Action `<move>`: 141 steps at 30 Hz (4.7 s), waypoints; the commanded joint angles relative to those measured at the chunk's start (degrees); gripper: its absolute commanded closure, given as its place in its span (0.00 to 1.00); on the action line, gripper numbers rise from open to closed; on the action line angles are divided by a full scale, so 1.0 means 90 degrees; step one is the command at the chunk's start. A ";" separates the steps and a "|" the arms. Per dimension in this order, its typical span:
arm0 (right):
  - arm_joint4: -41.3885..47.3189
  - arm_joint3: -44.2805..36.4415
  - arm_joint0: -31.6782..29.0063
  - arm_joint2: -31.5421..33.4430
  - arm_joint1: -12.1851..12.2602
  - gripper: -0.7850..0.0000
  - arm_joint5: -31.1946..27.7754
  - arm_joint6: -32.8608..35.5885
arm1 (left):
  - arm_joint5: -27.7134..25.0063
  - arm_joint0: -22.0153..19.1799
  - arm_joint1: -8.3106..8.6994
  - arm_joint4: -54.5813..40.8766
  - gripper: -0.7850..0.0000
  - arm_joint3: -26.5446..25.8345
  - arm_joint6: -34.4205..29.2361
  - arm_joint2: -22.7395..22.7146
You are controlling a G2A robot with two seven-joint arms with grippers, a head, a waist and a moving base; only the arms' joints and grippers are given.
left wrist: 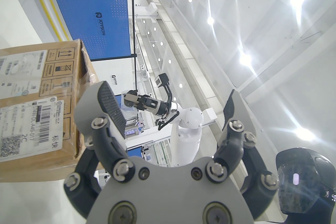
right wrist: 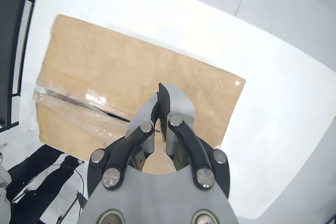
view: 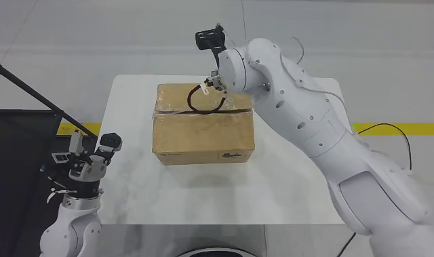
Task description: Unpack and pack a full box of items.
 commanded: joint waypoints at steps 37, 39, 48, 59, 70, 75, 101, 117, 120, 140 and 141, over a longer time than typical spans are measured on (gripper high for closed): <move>-0.1618 -0.4086 -0.4877 0.2958 0.0898 1.00 -0.1479 -0.4326 | 0.3275 -0.2945 0.0151 0.1816 0.00 0.0751 0.0290 0.1549; -0.1684 -0.4113 -0.5085 0.3026 0.0912 1.00 -0.1598 -0.4637 | 0.3307 -0.3046 0.0142 0.1893 0.00 0.0847 0.0358 0.1696; -0.1742 -0.4070 -0.5746 0.3210 0.0945 1.00 -0.2147 -0.5513 | 0.3417 -0.3374 0.0102 0.2102 0.00 0.1101 0.0744 0.2128; -0.1900 -0.3979 -0.6059 0.3362 0.0958 1.00 -0.2511 -0.5975 | 0.3612 -0.3562 0.0059 0.2385 0.00 0.1120 0.0907 0.2661; -0.2752 -0.3548 -0.5986 0.3140 0.0899 1.00 -0.2478 -0.6906 | 0.3674 -0.3626 0.0024 0.2513 0.00 0.1107 0.1042 0.2962; -0.2797 -0.3385 -0.5965 0.3172 0.0881 1.00 -0.2555 -0.7027 | 0.3689 -0.3706 0.0002 0.2537 0.00 0.1163 0.1102 0.3095; -0.2766 -0.3340 -0.6439 0.3620 0.0894 1.00 -0.2820 -0.7002 | 0.3959 -0.4263 -0.0149 0.2503 0.00 0.1630 0.1439 0.3616; -0.2615 -0.3608 -0.6811 0.3722 0.0883 1.00 -0.2808 -0.6978 | 0.3876 -0.4155 -0.0164 0.2372 0.00 0.1525 0.1369 0.3501; -0.2559 -0.3548 -0.6762 0.3716 0.0872 1.00 -0.2773 -0.6855 | 0.3890 -0.4190 -0.0176 0.2406 0.00 0.1611 0.1389 0.3550; -0.2392 -0.3462 -0.6750 0.3812 0.0829 0.50 -0.2616 -0.6627 | 0.3864 -0.4298 -0.0238 0.2469 0.00 0.1989 0.1460 0.3680; -0.2369 -0.3504 -0.6782 0.3841 0.0830 0.42 -0.2605 -0.6646 | 0.3870 -0.4297 -0.0240 0.2485 0.00 0.1991 0.1456 0.3687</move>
